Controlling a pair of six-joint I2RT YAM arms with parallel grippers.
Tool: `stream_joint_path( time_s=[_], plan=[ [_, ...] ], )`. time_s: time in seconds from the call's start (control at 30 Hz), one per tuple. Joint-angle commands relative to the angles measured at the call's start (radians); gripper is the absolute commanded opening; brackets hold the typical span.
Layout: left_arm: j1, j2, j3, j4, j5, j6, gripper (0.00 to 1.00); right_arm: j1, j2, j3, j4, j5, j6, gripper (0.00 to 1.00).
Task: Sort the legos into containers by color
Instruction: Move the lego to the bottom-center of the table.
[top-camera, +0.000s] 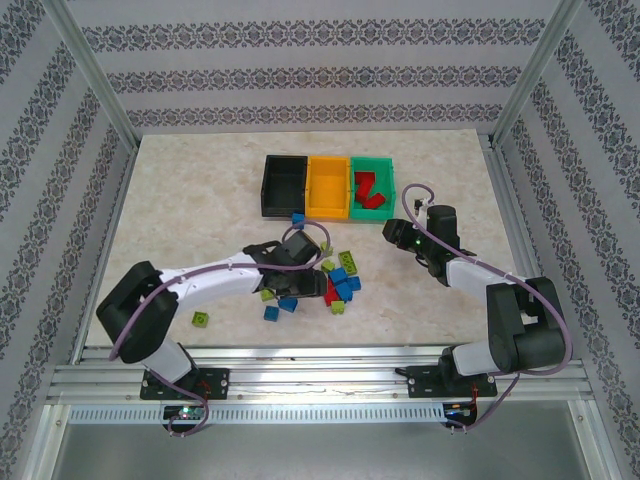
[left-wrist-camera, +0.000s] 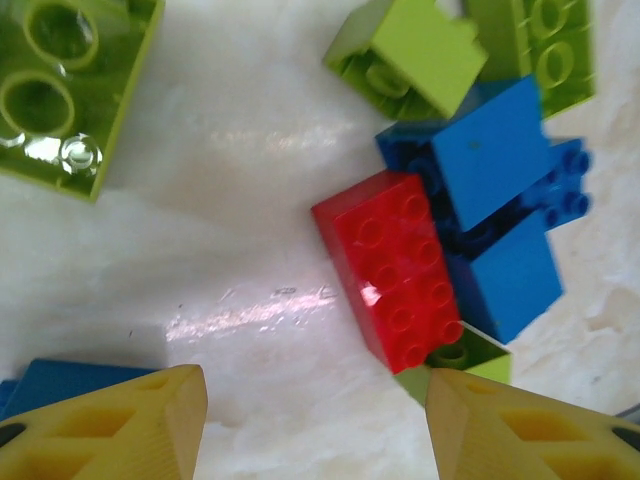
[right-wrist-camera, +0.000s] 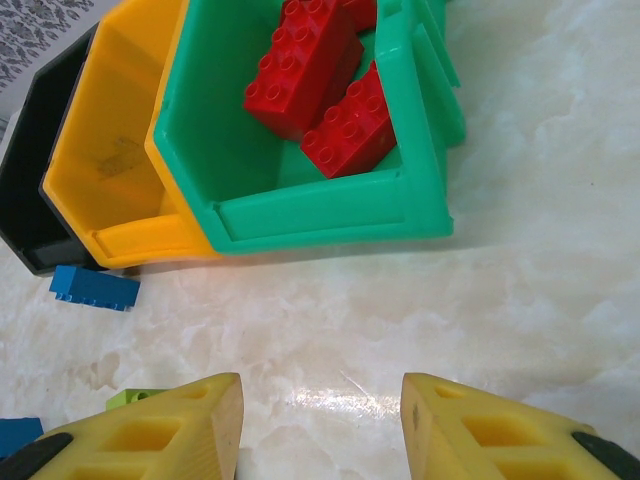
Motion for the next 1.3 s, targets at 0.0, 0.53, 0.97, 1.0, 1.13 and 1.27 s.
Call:
stream_joint_path(
  time_s=[0.0,0.53,0.97,1.0,1.13,1.27],
  plan=[
    [-0.026,0.064,0.075,-0.129,-0.045,-0.014,0.60,-0.008,0.002,0.000,0.017,-0.012,0.004,0.46],
    [-0.045,0.241,0.214,-0.230,-0.068,0.001,0.53,-0.009,0.000,0.003,0.012,-0.006,0.001,0.46],
    [-0.025,0.222,0.241,-0.305,-0.128,0.096,0.48,-0.009,0.011,0.003,0.017,-0.012,0.005,0.46],
    [-0.028,0.221,0.247,-0.302,-0.124,0.098,0.51,-0.009,0.011,0.005,0.018,-0.011,0.005,0.46],
    [-0.036,0.218,0.270,-0.310,-0.122,0.101,0.56,-0.009,0.009,0.003,0.017,-0.011,0.003,0.46],
    [-0.047,0.199,0.270,-0.281,-0.115,0.087,0.57,-0.010,0.013,0.005,0.017,-0.012,0.003,0.46]
  ],
)
